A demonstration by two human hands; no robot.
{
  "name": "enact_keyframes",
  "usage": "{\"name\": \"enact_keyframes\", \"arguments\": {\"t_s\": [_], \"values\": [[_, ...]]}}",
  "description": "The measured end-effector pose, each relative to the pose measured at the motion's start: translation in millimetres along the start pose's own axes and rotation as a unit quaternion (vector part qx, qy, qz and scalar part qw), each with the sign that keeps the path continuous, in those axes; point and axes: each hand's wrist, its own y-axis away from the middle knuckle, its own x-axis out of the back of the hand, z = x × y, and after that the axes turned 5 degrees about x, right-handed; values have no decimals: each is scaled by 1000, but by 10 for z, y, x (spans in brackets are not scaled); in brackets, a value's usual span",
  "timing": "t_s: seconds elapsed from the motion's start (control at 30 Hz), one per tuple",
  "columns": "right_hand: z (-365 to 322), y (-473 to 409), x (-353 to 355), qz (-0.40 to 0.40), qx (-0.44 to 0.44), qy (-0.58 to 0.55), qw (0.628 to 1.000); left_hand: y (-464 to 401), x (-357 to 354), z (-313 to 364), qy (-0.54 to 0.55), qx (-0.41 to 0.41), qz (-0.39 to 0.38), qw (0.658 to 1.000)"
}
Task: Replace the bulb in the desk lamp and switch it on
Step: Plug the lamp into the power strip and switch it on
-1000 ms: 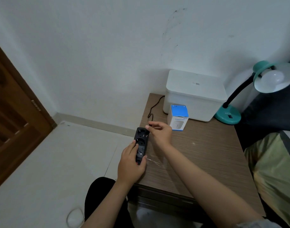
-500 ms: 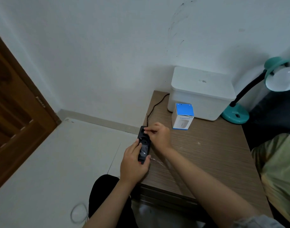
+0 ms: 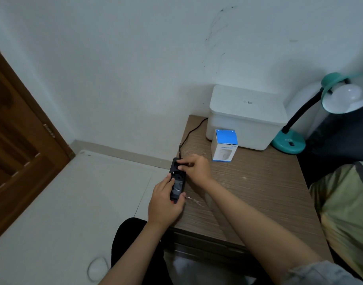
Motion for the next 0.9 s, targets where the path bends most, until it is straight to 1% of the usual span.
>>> {"name": "enact_keyframes", "arguments": {"t_s": [0.1,0.2,0.27,0.37,0.47,0.53,0.6,0.67,0.77,0.9], "values": [[80,193,90,8,-34,-49,998,-12,6,28,-22,-5,-17,1000],[209,423,271,49,-67,-66,994,-21,-14,128,-91,10,-41,995],[331,567,461,73,-95,-66,991,1,-57,224,-127,10,-39,991],[592,739,815,112,-137,-46,983,66,-256,466,-108,-31,-20,993],[900,804,1199,180,-169,-23,969,45,-590,800,-54,-80,-22,995],[1075,808,1459,220,-183,2,958,-24,-836,1037,-9,-113,-42,993],[1225,772,1727,257,-181,29,949,-113,-1086,1277,12,-142,-74,987],[1363,703,1989,261,-176,75,946,-228,-1335,1498,19,-161,-114,980],[1598,537,2319,280,-151,121,940,-464,-1729,1755,15,-185,-143,972],[1918,299,2572,298,-153,126,934,-780,-2202,1996,-10,-200,-192,961]]}}
